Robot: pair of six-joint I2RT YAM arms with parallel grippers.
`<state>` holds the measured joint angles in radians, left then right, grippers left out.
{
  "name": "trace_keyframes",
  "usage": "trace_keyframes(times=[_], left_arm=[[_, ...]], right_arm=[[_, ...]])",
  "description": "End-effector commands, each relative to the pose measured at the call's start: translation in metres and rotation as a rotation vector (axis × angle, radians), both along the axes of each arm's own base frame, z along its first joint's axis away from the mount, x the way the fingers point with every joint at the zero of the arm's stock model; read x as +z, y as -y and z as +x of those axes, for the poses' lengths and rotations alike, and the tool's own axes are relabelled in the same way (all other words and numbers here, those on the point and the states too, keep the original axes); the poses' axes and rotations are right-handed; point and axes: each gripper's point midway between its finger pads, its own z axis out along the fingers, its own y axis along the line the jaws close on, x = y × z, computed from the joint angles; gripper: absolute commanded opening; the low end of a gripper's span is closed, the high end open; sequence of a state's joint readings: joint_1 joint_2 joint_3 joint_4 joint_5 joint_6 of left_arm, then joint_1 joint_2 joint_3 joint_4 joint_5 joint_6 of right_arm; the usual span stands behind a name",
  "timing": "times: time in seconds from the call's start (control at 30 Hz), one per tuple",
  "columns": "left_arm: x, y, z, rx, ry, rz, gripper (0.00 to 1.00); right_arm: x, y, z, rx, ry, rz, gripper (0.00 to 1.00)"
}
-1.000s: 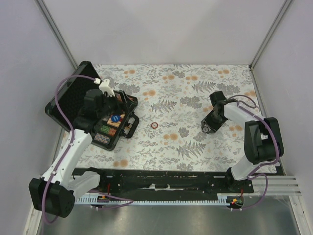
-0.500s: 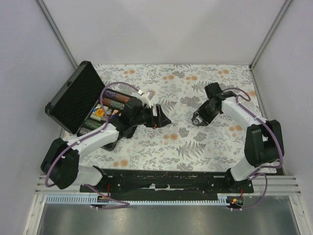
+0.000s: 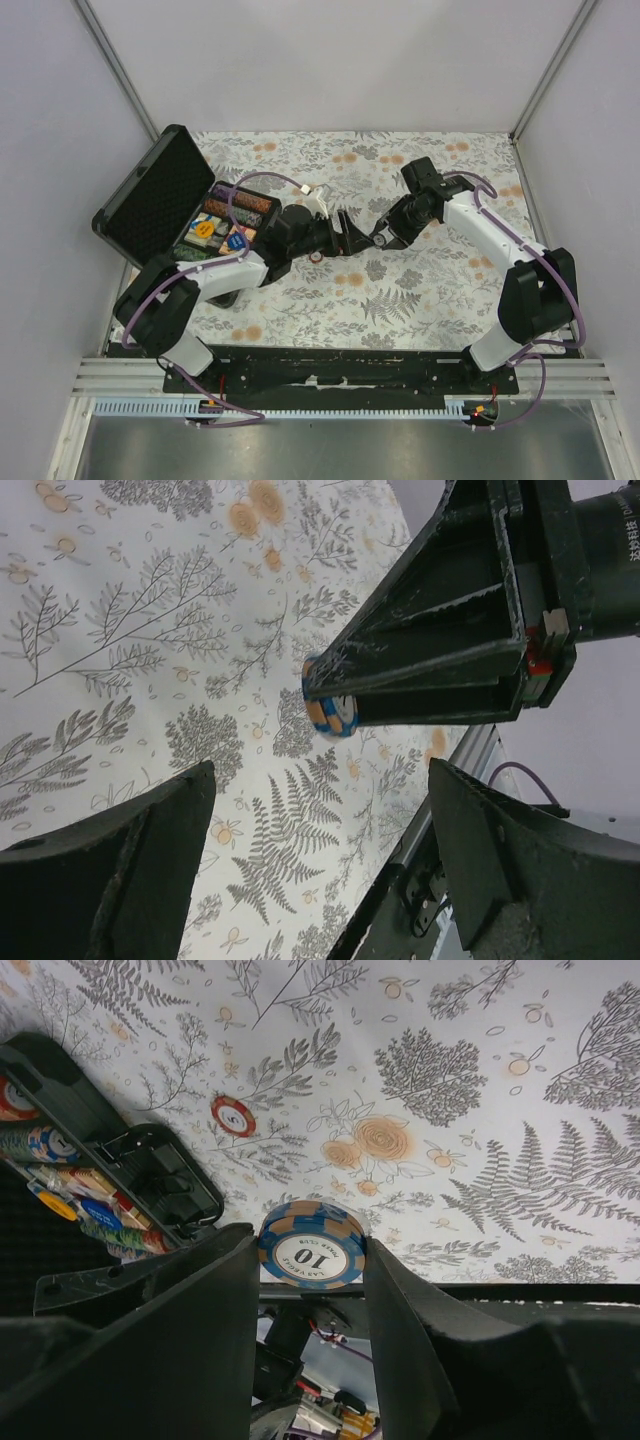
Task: Pack up texas hold em set
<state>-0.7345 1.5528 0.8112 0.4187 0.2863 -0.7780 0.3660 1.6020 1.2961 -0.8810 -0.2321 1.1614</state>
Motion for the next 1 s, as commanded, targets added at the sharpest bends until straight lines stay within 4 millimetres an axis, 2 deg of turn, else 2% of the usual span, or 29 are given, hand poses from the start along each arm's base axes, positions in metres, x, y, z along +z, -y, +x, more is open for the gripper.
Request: trace_keyframes(times=[0.0, 0.1, 0.33, 0.67, 0.8, 0.83, 0.9, 0.97], left_arm=[[0.032, 0.02, 0.017, 0.021, 0.062, -0.111, 0.92], [0.032, 0.028, 0.017, 0.006, 0.038, -0.132, 0.87], [0.022, 0.037, 0.016, -0.01, -0.009, -0.112, 0.51], [0.02, 0.043, 0.013, -0.027, -0.055, -0.111, 0.23], [0.022, 0.043, 0.012, -0.027, -0.058, -0.114, 0.05], [0.022, 0.043, 0.012, -0.027, -0.058, -0.114, 0.02], [0.022, 0.043, 0.012, -0.028, -0.053, -0.113, 0.02], [0.024, 0.042, 0.011, -0.033, -0.038, -0.107, 0.02]], right_arm=[[0.026, -0.016, 0.002, -0.002, 0.022, 0.053, 0.27], [0.026, -0.018, 0.001, -0.003, 0.015, 0.061, 0.27], [0.027, -0.02, -0.001, -0.007, 0.009, 0.066, 0.27], [0.021, -0.023, -0.003, -0.018, -0.002, 0.079, 0.27], [0.019, -0.023, -0.004, -0.02, -0.004, 0.074, 0.27], [0.019, -0.021, -0.002, -0.011, 0.01, 0.061, 0.29], [0.015, -0.015, -0.003, -0.001, 0.019, 0.018, 0.35], [0.013, -0.009, -0.002, 0.011, 0.042, -0.016, 0.46]])
